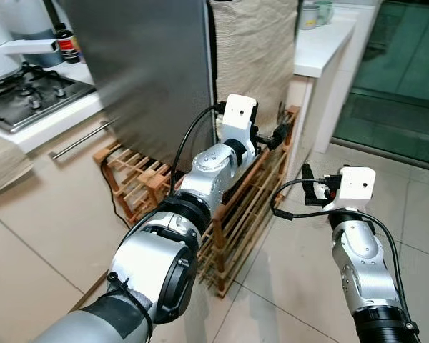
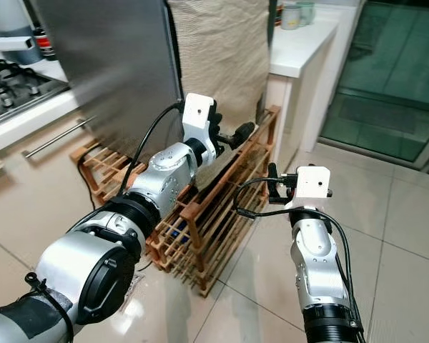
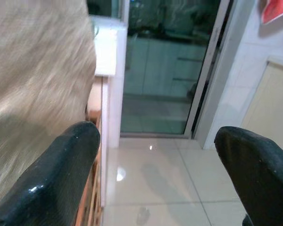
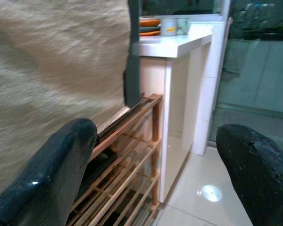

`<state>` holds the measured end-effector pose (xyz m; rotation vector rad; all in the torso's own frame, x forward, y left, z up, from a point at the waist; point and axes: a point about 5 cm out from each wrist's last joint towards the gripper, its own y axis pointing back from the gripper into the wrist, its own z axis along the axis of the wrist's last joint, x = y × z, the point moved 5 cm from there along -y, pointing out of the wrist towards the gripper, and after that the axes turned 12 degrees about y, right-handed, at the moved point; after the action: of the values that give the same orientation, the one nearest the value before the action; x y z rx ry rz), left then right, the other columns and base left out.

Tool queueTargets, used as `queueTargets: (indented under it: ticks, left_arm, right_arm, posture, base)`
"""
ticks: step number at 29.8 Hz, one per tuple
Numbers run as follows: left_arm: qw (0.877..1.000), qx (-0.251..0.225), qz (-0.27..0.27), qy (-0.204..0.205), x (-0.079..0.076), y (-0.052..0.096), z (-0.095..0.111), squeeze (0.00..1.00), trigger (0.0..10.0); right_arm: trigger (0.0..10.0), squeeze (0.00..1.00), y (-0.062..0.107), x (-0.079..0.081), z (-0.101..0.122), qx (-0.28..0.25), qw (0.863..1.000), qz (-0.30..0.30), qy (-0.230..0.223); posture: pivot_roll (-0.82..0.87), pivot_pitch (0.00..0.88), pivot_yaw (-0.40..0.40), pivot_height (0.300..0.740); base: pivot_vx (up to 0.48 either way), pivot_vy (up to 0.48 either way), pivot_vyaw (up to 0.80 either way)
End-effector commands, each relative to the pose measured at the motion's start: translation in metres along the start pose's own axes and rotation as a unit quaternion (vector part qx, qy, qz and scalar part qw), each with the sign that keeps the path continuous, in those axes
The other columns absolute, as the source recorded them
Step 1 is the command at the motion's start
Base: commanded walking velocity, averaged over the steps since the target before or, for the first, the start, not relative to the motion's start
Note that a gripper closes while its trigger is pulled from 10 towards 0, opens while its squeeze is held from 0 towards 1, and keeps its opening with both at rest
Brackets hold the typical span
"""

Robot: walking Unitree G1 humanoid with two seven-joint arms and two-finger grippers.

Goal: Restocking fridge

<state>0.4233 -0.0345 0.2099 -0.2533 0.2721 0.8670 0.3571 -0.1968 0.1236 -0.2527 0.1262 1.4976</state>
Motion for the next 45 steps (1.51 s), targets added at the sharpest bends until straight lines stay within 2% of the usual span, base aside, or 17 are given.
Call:
queueTargets:
  ticks: [1,8,9,11,13,15,17,18,25,29,31,32,45]
  left_arm:
    - [0.998,-0.025,-0.051,0.012,-0.037,-0.009,0.002,0.0,10.0]
    - [0.996,-0.088,-0.015,0.0,0.001,0.013,0.026,0.0,10.0]
    - [0.996,-0.088,-0.015,0.0,0.001,0.013,0.026,0.0,10.0]
    - [0.993,-0.119,-0.01,-0.008,0.008,0.021,0.042,0.0,10.0]
    - [0.992,-0.124,-0.009,-0.013,0.01,0.024,0.046,0.0,10.0]
    - [0.991,-0.131,0.008,-0.019,0.018,0.031,0.05,0.0,10.0]
    - [0.991,-0.133,0.016,-0.019,0.021,0.033,0.051,0.0,10.0]
    - [0.99,-0.133,0.031,-0.021,0.028,0.036,0.052,0.0,10.0]
    - [0.992,-0.117,0.045,-0.02,0.032,0.035,0.045,0.0,10.0]
    - [0.99,-0.111,0.089,-0.011,0.046,0.034,0.044,0.0,10.0]
    - [0.989,-0.111,0.093,-0.011,0.048,0.034,0.044,0.0,10.0]
    - [0.988,-0.103,0.117,-0.013,0.055,0.034,0.042,0.0,10.0]
    - [0.986,-0.102,0.13,-0.003,0.055,0.032,0.038,0.0,10.0]
  right_arm:
    - [10.0,0.0,0.0,0.001,0.003,-0.002,1.0,0.002,0.002]
    - [10.0,0.0,0.001,0.004,0.0,0.002,1.0,0.009,0.0]
    - [10.0,0.0,0.001,0.004,0.0,0.002,1.0,0.009,0.0]
    - [10.0,0.0,0.001,0.006,0.0,0.003,1.0,0.011,-0.001]
    - [10.0,0.0,0.001,0.007,0.001,0.002,1.0,0.015,-0.005]
    - [10.0,0.0,0.003,0.016,0.008,-0.015,0.998,0.047,-0.025]
    - [10.0,0.0,0.004,0.02,0.01,-0.021,0.998,0.058,-0.027]
    - [10.0,0.0,0.005,0.026,0.014,-0.029,0.996,0.08,-0.022]
    - [10.0,0.0,0.007,0.031,0.012,-0.025,0.995,0.099,-0.02]
    - [10.0,0.0,0.011,0.039,0.013,-0.029,0.991,0.127,-0.019]
    - [10.0,0.0,0.012,0.04,0.013,-0.029,0.991,0.129,-0.018]
    - [10.0,0.0,0.013,0.04,0.012,-0.027,0.991,0.131,-0.018]
    - [10.0,0.0,0.016,0.039,0.007,-0.018,0.992,0.127,-0.015]
  posture:
    - [-0.3,0.0,0.125,0.74]
    - [-0.27,0.0,0.11,0.74]
    - [-0.27,0.0,0.11,0.74]
    - [-0.26,0.0,0.109,0.74]
    - [-0.26,0.0,0.109,0.74]
    - [-0.26,0.0,0.11,0.74]
    - [-0.26,0.0,0.11,0.74]
    - [-0.25,0.0,0.109,0.74]
    - [-0.25,0.0,0.106,0.74]
    - [-0.27,0.0,0.111,0.74]
    - [-0.27,0.0,0.111,0.74]
    - [-0.27,0.0,0.113,0.74]
    - [-0.27,0.0,0.117,0.74]
  base:
    - [0.0,0.0,0.0]
    - [0.0,0.0,0.0]
    - [0.0,0.0,0.0]
    - [0.0,0.0,0.0]
    - [0.0,0.0,0.0]
    - [0.0,0.0,0.0]
    - [0.0,0.0,0.0]
    - [0.0,0.0,0.0]
    - [0.0,0.0,0.0]
    - [0.0,0.0,0.0]
    - [0.0,0.0,0.0]
    - [0.0,0.0,0.0]
    - [0.0,0.0,0.0]
